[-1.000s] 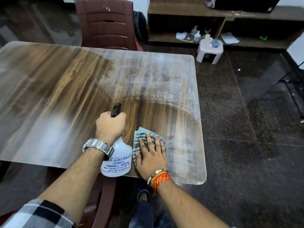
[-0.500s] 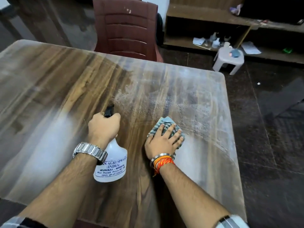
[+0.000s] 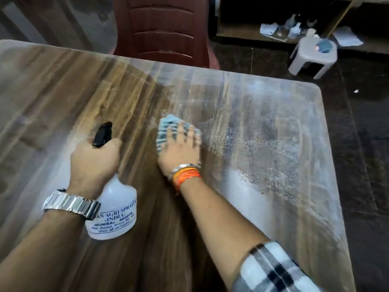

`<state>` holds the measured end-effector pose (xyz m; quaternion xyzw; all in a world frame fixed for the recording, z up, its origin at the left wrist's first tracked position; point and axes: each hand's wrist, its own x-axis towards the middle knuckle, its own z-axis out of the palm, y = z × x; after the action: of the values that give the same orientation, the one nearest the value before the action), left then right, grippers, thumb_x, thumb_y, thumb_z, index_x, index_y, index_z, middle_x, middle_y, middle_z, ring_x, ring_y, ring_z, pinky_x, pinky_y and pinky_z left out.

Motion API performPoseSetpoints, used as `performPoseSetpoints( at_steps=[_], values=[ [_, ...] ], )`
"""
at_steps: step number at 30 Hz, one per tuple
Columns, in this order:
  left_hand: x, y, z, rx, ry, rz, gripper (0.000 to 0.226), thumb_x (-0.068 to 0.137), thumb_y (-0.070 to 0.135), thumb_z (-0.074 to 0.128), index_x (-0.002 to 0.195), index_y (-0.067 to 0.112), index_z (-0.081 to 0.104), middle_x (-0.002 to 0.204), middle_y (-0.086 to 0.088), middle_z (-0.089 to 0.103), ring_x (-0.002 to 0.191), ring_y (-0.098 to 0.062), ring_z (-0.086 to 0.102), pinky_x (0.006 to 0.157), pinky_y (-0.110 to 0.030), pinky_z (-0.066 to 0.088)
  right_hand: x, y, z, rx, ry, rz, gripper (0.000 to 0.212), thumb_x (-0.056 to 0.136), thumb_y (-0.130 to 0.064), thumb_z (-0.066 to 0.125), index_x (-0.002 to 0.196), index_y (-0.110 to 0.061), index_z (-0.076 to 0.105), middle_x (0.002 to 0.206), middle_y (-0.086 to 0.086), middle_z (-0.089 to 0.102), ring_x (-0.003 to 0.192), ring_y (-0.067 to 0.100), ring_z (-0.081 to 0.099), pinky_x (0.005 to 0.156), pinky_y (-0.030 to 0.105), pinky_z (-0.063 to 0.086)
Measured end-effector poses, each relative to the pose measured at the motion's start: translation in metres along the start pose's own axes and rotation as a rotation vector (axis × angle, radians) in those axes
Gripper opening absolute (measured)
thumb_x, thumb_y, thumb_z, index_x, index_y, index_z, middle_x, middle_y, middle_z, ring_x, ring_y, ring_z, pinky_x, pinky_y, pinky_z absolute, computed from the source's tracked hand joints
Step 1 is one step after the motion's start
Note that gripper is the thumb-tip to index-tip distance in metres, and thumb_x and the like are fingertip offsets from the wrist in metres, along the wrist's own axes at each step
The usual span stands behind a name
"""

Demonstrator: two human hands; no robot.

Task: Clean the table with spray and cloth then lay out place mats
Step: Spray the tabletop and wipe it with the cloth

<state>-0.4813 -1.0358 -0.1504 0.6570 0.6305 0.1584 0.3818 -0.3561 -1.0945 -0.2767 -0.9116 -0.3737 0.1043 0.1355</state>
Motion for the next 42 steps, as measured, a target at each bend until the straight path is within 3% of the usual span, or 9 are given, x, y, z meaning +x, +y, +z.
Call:
performPoseSetpoints(
  at_steps=[8,13,15,20,26,30,34,38,42],
  values=[
    [-0.040,0.031,0.054,-0.050,-0.124,0.015,0.023,0.073,0.035,0.062,0.078,0.013,0.069,0.060,-0.003,0.067,0.064,-0.032,0.073,0.078,-0.048,0.059,-0.080,0.223,-0.069,-0.118,0.168,0.577,0.060,0.088,-0.043,0.031,0.145,-0.026,0.037,0.157,0.009,0.022,0.142,0.038,0.020,0.117,0.050,0.008],
    [-0.058,0.042,0.065,-0.036,-0.173,0.071,0.030,0.070,0.038,0.058,0.082,0.013,0.068,0.071,-0.006,0.070,0.059,-0.032,0.072,0.084,-0.053,0.059,-0.112,0.250,-0.078,-0.133,0.142,0.754,0.061,0.091,-0.047,0.027,0.149,-0.028,0.030,0.159,0.008,0.016,0.144,0.037,0.012,0.117,0.052,0.004],
    [-0.061,0.042,0.068,-0.030,-0.174,0.085,0.027,0.067,0.042,0.059,0.077,0.019,0.069,0.064,-0.003,0.071,0.062,-0.034,0.072,0.084,-0.057,0.060,-0.114,0.227,-0.074,-0.142,0.131,0.675,0.062,0.089,-0.050,0.028,0.148,-0.031,0.031,0.159,0.007,0.018,0.143,0.037,0.016,0.116,0.052,0.004],
    [-0.073,0.046,0.084,0.007,-0.205,0.095,0.029,0.067,0.040,0.059,0.077,0.014,0.066,0.061,-0.006,0.069,0.066,-0.036,0.075,0.082,-0.058,0.061,-0.157,0.181,-0.056,-0.115,0.005,0.148,0.058,0.088,-0.049,0.037,0.144,-0.033,0.038,0.157,-0.003,0.024,0.143,0.032,0.022,0.118,0.049,0.012],
    [-0.081,0.061,0.094,-0.001,-0.190,0.126,0.030,0.076,0.031,0.059,0.087,0.006,0.071,0.074,-0.008,0.071,0.058,-0.027,0.071,0.068,-0.037,0.051,-0.204,0.265,-0.072,-0.142,0.083,0.579,0.063,0.088,-0.050,0.030,0.147,-0.028,0.035,0.158,0.004,0.020,0.143,0.035,0.019,0.116,0.050,0.016],
    [-0.072,0.060,0.092,-0.014,-0.215,0.131,0.022,0.069,0.034,0.058,0.072,0.013,0.064,0.051,0.000,0.063,0.062,-0.036,0.074,0.075,-0.051,0.060,-0.195,0.258,-0.074,-0.167,0.111,0.684,0.063,0.088,-0.048,0.030,0.146,-0.025,0.037,0.157,0.007,0.023,0.143,0.036,0.018,0.115,0.051,0.016],
    [-0.053,0.052,0.083,-0.035,-0.189,0.117,0.015,0.070,0.030,0.058,0.066,0.016,0.058,0.041,0.003,0.058,0.065,-0.037,0.073,0.072,-0.050,0.058,-0.122,0.259,-0.079,-0.180,0.115,0.638,0.061,0.089,-0.050,0.030,0.146,-0.027,0.037,0.157,0.006,0.025,0.142,0.035,0.019,0.116,0.051,0.009],
    [-0.028,0.039,0.071,-0.053,-0.117,0.103,0.011,0.080,0.020,0.060,0.071,0.015,0.058,0.059,-0.002,0.058,0.053,-0.029,0.066,0.063,-0.034,0.044,-0.018,0.251,-0.092,-0.093,0.055,0.611,0.059,0.091,-0.050,0.032,0.148,-0.032,0.030,0.160,0.004,0.013,0.144,0.035,0.011,0.117,0.053,0.002],
    [-0.003,0.020,0.057,-0.013,-0.086,0.084,0.016,0.081,0.020,0.063,0.070,0.008,0.063,0.048,-0.001,0.060,0.056,-0.030,0.066,0.066,-0.040,0.050,0.045,0.152,-0.063,-0.092,-0.004,0.345,0.063,0.087,-0.049,0.030,0.148,-0.034,0.029,0.160,0.004,0.010,0.144,0.037,0.009,0.116,0.055,0.000]
  ],
)
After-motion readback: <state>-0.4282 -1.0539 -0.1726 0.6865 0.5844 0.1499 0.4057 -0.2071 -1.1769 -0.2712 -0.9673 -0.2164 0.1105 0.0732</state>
